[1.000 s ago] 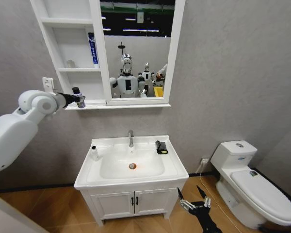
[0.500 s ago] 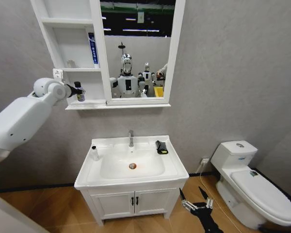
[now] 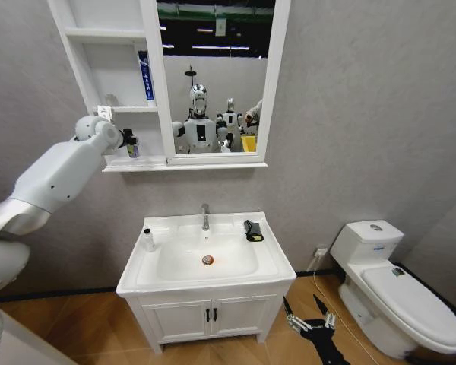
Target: Move facial cleanser and shampoo from washbasin to cabinet, then wipe washbasin with towel.
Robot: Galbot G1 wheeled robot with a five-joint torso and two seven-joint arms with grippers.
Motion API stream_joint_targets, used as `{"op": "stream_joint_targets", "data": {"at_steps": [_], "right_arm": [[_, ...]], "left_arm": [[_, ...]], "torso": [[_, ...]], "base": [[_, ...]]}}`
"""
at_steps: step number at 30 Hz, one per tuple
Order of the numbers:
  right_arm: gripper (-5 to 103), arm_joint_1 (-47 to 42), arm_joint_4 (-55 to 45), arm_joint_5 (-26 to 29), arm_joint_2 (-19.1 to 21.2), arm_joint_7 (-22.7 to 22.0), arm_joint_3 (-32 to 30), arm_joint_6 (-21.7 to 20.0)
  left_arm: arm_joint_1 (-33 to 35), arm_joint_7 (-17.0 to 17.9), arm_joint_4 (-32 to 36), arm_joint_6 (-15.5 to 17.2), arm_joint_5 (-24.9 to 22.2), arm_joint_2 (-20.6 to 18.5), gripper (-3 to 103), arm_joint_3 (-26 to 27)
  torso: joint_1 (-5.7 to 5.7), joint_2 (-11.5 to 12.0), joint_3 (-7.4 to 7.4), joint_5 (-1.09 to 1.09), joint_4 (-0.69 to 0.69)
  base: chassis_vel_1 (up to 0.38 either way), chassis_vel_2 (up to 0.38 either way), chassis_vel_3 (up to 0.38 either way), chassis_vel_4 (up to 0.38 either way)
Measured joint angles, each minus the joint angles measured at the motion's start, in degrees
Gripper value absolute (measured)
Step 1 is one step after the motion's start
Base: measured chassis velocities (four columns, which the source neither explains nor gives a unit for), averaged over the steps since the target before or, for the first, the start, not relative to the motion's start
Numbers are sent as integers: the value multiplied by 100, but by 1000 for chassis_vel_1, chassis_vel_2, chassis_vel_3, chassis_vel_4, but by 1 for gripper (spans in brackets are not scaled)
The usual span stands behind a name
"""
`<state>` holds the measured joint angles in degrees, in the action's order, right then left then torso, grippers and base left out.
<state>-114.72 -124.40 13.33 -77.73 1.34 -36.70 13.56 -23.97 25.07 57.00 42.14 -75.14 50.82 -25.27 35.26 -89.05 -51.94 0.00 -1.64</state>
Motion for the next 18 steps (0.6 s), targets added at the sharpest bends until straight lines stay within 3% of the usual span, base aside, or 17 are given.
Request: {"op": "stream_joint_targets", "data": {"at_steps": [9,14,17,18], "right_arm": [[100,51,7,2,6,2,16,-15],[100,49,8,-6,0,5,21,-25],[100,49,8,-6,-2,5,19,-33],[100,48,7,-6,-2,5,16,-35]], "left_arm": [[86,78,-409,-18,313,227,43,263],[90,-170,-600,-94,909,269,43,305],[97,-243,-598,-102,1021,260,40,296],[105,-270,-576,-103,1022,255,43,296]], "torso": [[0,-1,1,-1,-1],[0,-1,0,0,0],[0,-1,0,1,0],[0,-1,0,1,0]], "base": [[0,0,0,0],[0,0,0,0],[0,0,0,0],[0,0,0,0]]}}
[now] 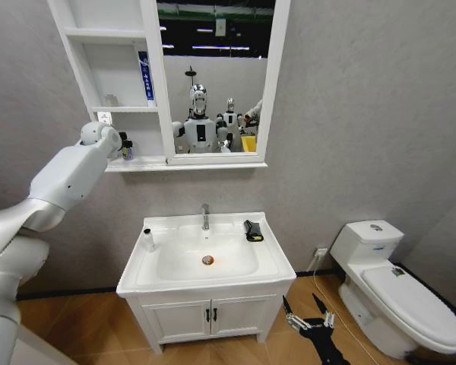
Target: Move facial cleanser and shampoo from washbasin to cabinet, then wipe washbasin with towel.
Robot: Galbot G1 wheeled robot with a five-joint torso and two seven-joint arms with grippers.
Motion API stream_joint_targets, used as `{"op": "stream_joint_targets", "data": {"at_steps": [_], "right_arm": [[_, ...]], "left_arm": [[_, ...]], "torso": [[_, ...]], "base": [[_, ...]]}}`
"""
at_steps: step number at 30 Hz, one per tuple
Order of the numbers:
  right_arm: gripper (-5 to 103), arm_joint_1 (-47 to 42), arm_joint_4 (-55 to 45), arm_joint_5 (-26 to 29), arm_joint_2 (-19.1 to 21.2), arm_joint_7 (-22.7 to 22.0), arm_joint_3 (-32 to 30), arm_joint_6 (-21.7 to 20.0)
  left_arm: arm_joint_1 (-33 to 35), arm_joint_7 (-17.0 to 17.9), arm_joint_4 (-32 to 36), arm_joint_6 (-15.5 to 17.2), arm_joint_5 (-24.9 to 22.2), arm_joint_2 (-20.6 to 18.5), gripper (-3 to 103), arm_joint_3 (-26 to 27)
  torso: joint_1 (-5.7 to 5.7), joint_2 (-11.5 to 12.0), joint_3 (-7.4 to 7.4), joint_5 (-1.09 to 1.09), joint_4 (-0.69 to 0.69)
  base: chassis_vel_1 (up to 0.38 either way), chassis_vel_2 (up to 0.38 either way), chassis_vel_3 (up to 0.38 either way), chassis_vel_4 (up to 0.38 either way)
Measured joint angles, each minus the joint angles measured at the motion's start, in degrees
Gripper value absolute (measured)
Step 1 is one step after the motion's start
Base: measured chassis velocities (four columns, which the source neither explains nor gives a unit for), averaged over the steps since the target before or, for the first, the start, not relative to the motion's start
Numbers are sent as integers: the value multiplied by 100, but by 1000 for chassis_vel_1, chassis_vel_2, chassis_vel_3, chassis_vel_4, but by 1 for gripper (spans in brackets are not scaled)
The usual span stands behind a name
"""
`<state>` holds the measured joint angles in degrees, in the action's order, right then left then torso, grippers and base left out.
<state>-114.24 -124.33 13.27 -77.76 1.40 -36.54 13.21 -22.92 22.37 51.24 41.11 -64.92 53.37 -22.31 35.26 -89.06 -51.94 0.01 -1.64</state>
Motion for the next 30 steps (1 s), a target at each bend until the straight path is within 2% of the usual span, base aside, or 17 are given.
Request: {"op": "stream_joint_targets", "data": {"at_steps": [1,3,6,8,9,13,15,16,17,19,20,22,25,26,27,28,30], "right_arm": [[100,0,0,0,0,0,0,0],[100,-8,-8,0,-1,-1,-11,-2],[100,-9,-9,0,-1,-7,-13,-2],[100,-17,-16,0,-9,-15,-16,-2],[100,-17,-16,0,-9,-15,-16,-2],[100,-29,-38,8,-17,-21,-31,-2],[100,-36,-48,19,-16,-22,-36,-2],[100,-44,-56,28,-12,-23,-43,-2],[100,-44,-56,28,-12,-23,-43,-2],[100,-42,-56,33,6,-60,-48,-5],[100,-42,-56,33,6,-60,-48,-5],[100,-21,-63,35,18,-106,-47,-38],[100,-18,-75,44,25,-115,-48,-56],[100,-11,-83,54,37,-125,-48,-76],[100,44,-66,28,54,-147,-6,-107],[100,44,-66,28,54,-147,-6,-107],[100,73,-74,-23,37,-171,52,-152]], "left_arm": [[0,0,0,0,0,0,43,0],[31,-60,112,15,-31,-44,54,0],[43,-85,151,16,-32,-68,59,-2],[110,-107,262,17,-31,-146,70,-6],[110,-107,262,17,-31,-146,70,-6],[296,-31,535,35,-38,-298,91,65],[377,-5,652,42,-57,-376,91,117],[507,34,854,53,-104,-513,96,202],[507,34,854,53,-104,-513,96,202],[915,146,1540,75,-261,-949,100,512],[915,146,1540,75,-261,-949,100,512],[1546,234,2575,90,-411,-1485,100,1066],[1858,229,2978,83,-430,-1708,100,1356],[2310,161,3441,32,-453,-1975,100,1732],[3531,-48,4478,-270,-599,-2606,100,2547],[3531,-48,4478,-270,-599,-2606,100,2547],[4351,-249,5080,-606,-579,-2941,100,2849]], "torso": [[0,0,0,0,0],[0,0,0,0,-2],[0,0,0,0,-2],[0,0,0,0,-1],[0,0,0,0,-1],[0,0,0,-1,-3],[0,0,0,-2,-3],[1,0,0,-1,-4],[1,0,0,-1,-4],[1,0,-1,1,-3],[1,0,-1,1,-3],[1,0,0,0,0],[0,0,0,0,0],[0,0,1,-1,1],[0,0,1,3,2],[0,0,1,3,2],[-1,0,2,-2,4]], "base": [[0,0,0,0],[0,0,0,0],[0,0,0,0],[0,0,0,0],[0,0,0,0],[0,0,0,0],[0,0,0,0],[0,0,0,0],[0,0,0,0],[0,0,0,0],[0,0,0,0],[0,0,0,0],[0,0,0,0],[0,0,0,0],[0,0,0,0],[0,0,0,0],[0,0,0,0]]}}
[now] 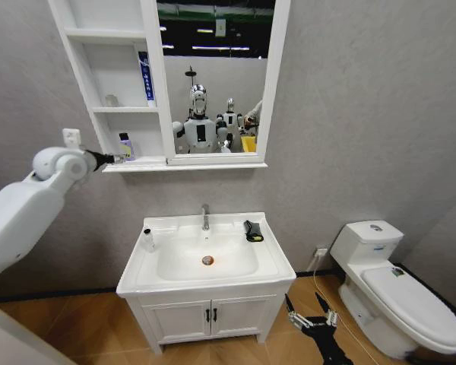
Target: Move facial cleanser and shampoo from washbasin to cabinet, then wipe washbasin with towel.
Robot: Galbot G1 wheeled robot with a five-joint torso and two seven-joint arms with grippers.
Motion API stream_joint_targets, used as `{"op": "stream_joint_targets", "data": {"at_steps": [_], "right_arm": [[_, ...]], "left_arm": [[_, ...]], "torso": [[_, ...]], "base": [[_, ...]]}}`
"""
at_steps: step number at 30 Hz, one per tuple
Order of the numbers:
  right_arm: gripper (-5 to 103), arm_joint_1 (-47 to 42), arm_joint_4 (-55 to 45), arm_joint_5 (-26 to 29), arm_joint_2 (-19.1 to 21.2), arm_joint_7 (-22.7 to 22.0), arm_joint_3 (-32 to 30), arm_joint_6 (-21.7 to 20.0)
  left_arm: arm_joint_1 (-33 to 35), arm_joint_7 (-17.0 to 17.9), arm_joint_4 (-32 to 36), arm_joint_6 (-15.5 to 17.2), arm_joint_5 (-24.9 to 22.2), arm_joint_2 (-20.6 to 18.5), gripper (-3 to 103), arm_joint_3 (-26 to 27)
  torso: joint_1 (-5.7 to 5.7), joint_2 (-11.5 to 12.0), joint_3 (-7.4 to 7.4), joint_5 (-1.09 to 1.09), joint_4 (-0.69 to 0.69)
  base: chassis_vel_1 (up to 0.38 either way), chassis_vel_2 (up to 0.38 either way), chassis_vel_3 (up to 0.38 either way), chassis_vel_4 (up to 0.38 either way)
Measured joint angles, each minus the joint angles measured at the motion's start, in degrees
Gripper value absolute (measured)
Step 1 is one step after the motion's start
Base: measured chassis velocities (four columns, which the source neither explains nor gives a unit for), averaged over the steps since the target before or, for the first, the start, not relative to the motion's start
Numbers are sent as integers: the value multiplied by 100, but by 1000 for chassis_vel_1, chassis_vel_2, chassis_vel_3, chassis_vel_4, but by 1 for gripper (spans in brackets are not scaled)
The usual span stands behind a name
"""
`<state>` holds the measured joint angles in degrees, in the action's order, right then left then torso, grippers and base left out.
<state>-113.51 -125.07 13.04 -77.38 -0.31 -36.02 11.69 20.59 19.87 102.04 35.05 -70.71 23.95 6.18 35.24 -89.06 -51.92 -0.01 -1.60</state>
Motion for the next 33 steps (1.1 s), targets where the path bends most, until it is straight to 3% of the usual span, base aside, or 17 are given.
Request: {"op": "stream_joint_targets", "data": {"at_steps": [3,4,6,9,10,12,13,15,16,18,23,33], "right_arm": [[100,-35,-67,-128,-101,-8,35,-5],[100,-77,-95,-212,-195,-12,38,28],[100,-85,-105,-244,-226,-16,38,41],[100,-128,-125,-305,-297,-20,35,88],[100,-128,-125,-305,-297,-20,35,88],[100,-197,-111,-317,-302,-20,5,164],[100,-197,-111,-317,-302,-20,5,164],[100,-256,-67,-321,-303,-24,-13,225],[100,-256,-67,-321,-303,-24,-13,225],[100,-287,-53,-332,-316,-31,-19,248],[100,-290,-56,-371,-352,-60,-20,250],[100,-260,-57,-373,-333,-113,-27,225]], "left_arm": [[800,-144,380,-426,288,-56,100,174],[1130,-175,483,-650,486,75,100,222],[1355,-184,539,-776,579,165,100,297],[2154,-138,622,-1220,991,521,100,610],[2154,-138,622,-1220,991,521,100,610],[2617,25,437,-1693,1503,901,100,708],[2617,25,437,-1693,1503,901,100,708],[2905,240,95,-2090,2042,1299,101,713],[2905,240,95,-2090,2042,1299,101,713],[3252,351,-170,-2252,2364,1696,96,737],[3638,282,-536,-2371,2876,2234,100,707],[3408,140,-1412,-2508,3524,2868,100,478]], "torso": [[0,0,0,3,0],[0,0,0,3,-10],[0,0,-1,1,-13],[2,0,-2,1,-7],[2,0,-2,1,-7],[1,1,-1,1,-4],[1,1,-1,1,-4],[1,1,-2,2,-5],[1,1,-2,2,-5],[2,1,-1,2,-6],[1,1,-2,0,-5],[1,1,-2,1,-6]], "base": [[0,0,0,0],[0,0,0,0],[0,0,0,0],[0,0,0,0],[0,0,0,0],[0,0,0,0],[0,0,0,0],[0,0,0,0],[0,0,0,0],[0,0,0,0],[0,0,0,0],[0,0,0,0]]}}
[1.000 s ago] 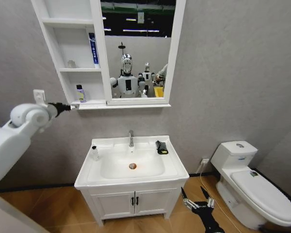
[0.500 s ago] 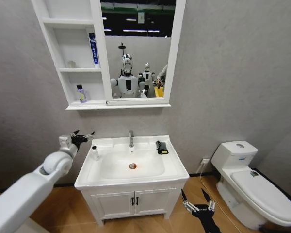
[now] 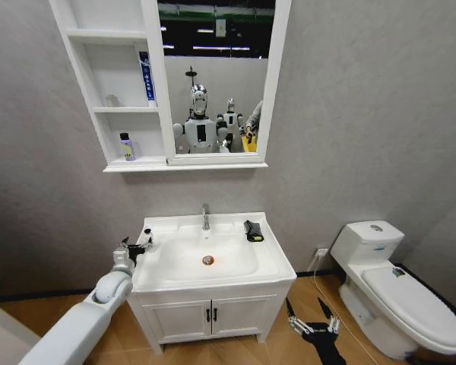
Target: Move facial cleanser and shampoo from washbasin to cabinet, then wipe washbasin with towel.
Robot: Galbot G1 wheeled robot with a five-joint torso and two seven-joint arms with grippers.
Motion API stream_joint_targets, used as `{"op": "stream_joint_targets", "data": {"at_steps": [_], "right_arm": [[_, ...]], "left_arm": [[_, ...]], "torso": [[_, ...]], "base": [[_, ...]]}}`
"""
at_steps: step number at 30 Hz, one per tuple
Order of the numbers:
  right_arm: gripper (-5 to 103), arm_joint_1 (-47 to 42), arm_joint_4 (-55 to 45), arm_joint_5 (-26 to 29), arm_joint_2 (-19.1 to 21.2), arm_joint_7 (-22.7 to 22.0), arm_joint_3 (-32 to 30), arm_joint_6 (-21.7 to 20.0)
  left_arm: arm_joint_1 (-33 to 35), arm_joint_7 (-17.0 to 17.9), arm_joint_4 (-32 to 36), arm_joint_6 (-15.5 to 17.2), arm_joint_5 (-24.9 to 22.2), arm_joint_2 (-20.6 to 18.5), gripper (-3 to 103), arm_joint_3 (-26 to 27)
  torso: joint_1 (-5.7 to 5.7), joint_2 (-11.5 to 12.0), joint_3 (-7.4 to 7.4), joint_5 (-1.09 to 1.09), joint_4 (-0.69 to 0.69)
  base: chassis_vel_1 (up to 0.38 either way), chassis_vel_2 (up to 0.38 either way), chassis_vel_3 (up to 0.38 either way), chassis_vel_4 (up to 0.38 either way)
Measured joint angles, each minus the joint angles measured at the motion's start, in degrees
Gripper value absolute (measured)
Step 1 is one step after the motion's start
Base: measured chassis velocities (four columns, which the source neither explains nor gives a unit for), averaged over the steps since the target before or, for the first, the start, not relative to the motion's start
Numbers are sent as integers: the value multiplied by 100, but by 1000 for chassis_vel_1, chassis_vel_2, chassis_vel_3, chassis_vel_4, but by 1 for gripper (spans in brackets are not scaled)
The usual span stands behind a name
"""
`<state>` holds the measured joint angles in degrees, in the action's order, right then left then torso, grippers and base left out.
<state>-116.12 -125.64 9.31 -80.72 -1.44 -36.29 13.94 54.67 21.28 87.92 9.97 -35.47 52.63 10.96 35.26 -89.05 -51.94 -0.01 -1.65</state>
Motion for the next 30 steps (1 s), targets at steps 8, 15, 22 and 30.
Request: {"op": "stream_joint_targets", "data": {"at_steps": [8,15,22,30], "right_arm": [[100,4,39,-3,6,2,8,-14],[100,45,32,-6,25,2,9,-77],[100,43,9,0,59,-2,-9,-102],[100,45,-22,-23,48,-12,24,-111]], "left_arm": [[-422,-114,-675,-32,201,315,100,-84],[-847,-163,-1408,-70,346,572,100,-216],[-959,-231,-1697,-197,450,748,85,-210],[-907,-306,-1679,-224,489,727,56,-228]], "torso": [[0,0,0,0,1],[1,0,0,0,1],[1,0,0,0,0],[0,0,0,1,1]], "base": [[0,0,0,0],[0,0,0,0],[0,0,0,0],[0,0,0,0]]}}
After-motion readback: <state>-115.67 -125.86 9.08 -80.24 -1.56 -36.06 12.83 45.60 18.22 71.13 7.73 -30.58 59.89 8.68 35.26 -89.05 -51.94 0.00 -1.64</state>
